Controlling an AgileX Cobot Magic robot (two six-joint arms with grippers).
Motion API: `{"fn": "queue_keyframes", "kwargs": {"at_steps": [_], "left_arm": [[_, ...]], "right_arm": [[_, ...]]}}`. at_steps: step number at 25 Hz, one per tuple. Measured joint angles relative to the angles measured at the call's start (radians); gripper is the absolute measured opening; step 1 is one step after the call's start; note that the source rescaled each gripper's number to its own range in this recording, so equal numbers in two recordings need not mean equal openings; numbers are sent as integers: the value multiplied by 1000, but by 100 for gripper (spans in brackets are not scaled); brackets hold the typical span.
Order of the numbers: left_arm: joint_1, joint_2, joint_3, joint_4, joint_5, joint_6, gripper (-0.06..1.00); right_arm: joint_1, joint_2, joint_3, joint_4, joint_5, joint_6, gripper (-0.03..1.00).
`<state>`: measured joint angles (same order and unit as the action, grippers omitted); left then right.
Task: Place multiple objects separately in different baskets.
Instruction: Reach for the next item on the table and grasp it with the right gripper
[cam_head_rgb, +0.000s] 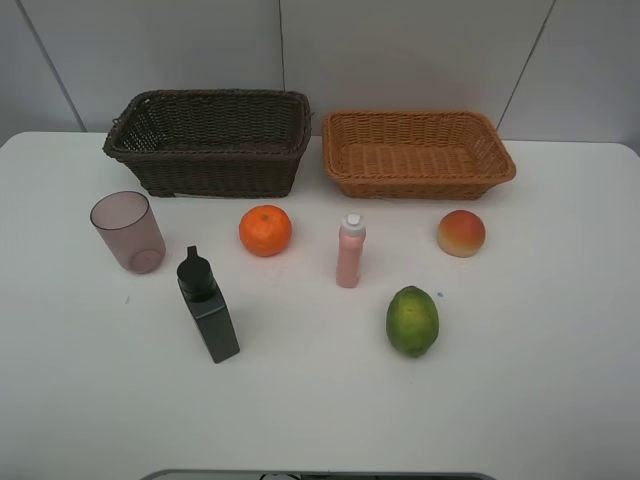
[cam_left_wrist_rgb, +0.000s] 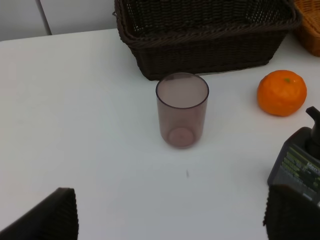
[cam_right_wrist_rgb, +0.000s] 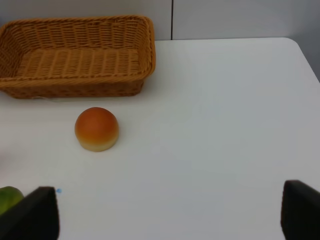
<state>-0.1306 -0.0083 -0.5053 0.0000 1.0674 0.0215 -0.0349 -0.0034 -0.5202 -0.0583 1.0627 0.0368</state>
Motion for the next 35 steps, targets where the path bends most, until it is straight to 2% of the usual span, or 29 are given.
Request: {"fn": "queue_keyframes", "kwargs": {"at_steps": [11, 17, 23, 30, 35], "left_arm": [[0, 0, 0, 0, 0, 0, 96], [0, 0, 0, 0, 0, 0, 96], [0, 0, 0, 0, 0, 0, 96], [0, 0, 0, 0, 0, 0, 96], [0, 0, 0, 0, 0, 0, 96]], "right_arm": [[0, 64, 0, 0, -1, 0, 88], [0, 363, -85, 0, -2, 0, 88], [13, 709, -249, -20, -152, 0, 88], [17, 1049, -365, -8, -167, 3, 88], [78, 1240, -426, -4, -184, 3, 88]]}}
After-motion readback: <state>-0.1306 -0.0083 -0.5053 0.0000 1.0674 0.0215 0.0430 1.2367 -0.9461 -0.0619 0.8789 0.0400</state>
